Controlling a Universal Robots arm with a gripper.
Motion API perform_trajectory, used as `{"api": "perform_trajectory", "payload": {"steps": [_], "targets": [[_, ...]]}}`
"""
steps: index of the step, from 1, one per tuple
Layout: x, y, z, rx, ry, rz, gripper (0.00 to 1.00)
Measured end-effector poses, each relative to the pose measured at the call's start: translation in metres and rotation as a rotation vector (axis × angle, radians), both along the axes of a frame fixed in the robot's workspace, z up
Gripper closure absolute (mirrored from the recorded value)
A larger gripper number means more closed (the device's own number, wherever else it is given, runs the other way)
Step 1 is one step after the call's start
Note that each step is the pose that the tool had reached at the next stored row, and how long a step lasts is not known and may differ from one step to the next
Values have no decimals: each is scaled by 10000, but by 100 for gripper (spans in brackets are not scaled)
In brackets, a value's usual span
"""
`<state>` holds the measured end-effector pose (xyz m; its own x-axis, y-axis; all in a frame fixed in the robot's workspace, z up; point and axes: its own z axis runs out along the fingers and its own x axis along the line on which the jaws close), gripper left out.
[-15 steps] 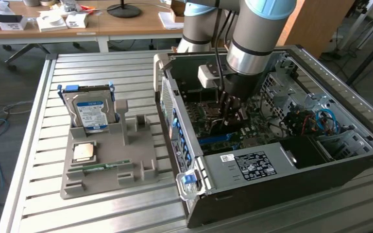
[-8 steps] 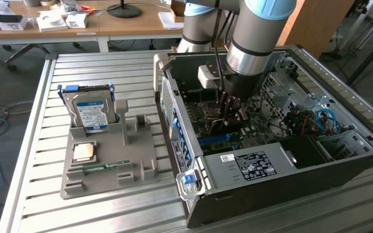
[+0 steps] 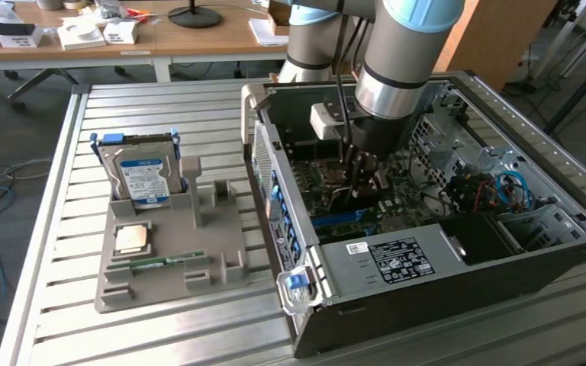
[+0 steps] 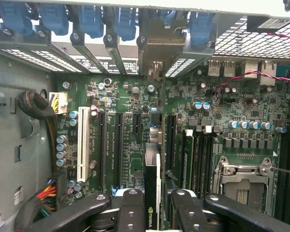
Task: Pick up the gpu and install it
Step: 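Insert the gpu into the slot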
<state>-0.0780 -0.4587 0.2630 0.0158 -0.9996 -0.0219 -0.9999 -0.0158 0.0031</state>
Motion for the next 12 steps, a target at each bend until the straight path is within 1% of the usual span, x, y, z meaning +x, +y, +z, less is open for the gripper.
{"api": "perform_trajectory", "payload": {"steps": [12], "targets": [[-15, 0, -16, 0, -25, -2, 74]]}}
